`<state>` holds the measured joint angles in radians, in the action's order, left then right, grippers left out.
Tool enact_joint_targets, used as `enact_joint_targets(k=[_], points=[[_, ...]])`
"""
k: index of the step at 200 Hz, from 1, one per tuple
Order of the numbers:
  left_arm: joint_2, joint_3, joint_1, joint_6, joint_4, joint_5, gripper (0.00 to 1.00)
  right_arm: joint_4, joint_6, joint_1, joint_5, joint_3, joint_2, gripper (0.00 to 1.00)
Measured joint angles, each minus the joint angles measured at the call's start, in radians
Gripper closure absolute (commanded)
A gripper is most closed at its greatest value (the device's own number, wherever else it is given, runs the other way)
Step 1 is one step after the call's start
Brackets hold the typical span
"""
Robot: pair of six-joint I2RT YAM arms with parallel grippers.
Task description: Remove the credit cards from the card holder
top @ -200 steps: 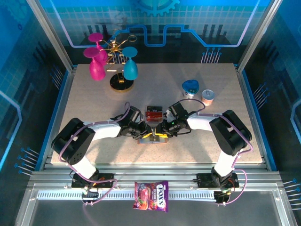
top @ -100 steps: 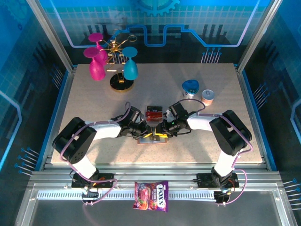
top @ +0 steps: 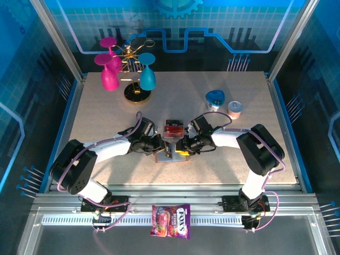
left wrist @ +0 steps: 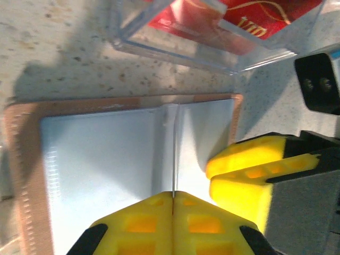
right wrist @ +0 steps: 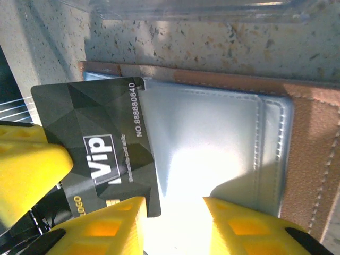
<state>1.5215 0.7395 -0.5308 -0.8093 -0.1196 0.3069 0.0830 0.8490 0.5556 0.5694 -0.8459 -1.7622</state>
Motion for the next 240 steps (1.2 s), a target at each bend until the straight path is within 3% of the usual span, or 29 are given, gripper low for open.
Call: enact_joint_targets(k=[92,174,240], points=[[0.029,0.024,-0.006,0.038,-0.052,0.005,0.86,-0.004,0.000,0.000,0.002,0.001,0.000,0.65],[0.037,0.058,-0.011,0.036,-0.070,0.007,0.95,-0.006,0.000,0.000,0.007,0.003,0.000,0.65],[-0.012,0.139,-0.008,0.157,-0.179,0.004,1.00,0.032,0.000,0.000,-0.012,0.005,0.049,0.65]])
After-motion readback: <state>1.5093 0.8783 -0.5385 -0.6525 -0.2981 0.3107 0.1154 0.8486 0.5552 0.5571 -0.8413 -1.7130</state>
